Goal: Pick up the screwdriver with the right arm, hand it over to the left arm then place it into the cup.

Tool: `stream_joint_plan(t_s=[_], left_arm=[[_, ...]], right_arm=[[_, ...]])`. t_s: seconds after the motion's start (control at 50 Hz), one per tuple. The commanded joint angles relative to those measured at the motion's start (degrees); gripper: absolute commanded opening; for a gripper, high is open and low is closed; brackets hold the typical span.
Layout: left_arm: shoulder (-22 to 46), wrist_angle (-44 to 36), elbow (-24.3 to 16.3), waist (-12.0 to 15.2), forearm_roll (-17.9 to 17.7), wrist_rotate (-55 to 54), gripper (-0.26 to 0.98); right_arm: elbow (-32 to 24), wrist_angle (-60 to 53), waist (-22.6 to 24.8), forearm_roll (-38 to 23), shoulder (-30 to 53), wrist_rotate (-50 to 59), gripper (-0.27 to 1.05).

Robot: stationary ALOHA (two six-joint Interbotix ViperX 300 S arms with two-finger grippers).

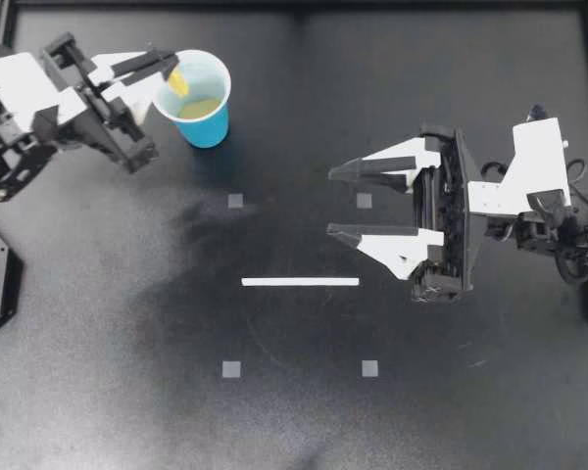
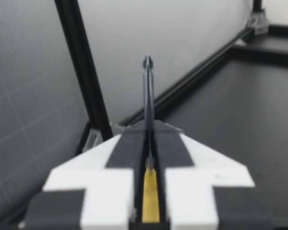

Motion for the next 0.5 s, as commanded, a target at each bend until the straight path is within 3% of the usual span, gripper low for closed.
stream_joint_plan(t_s=[0.0, 0.36, 0.48], left_arm=[[0.79, -0.53, -1.93, 0.35, -0.88, 0.00, 0.09], [1.67, 1.14, -3.16, 0.35, -1.14, 0.00, 0.51], [0.88, 2.72, -3.25, 0.35, -1.23, 0.00, 0.56]], right_arm=[[-0.44, -0.62, -0.26, 0.09, -1.05, 0.09, 0.70], [-0.35, -0.62, -0.35, 0.09, -1.05, 0.09, 0.70], [-0.35, -0.62, -0.35, 0.09, -0.88, 0.18, 0.70]])
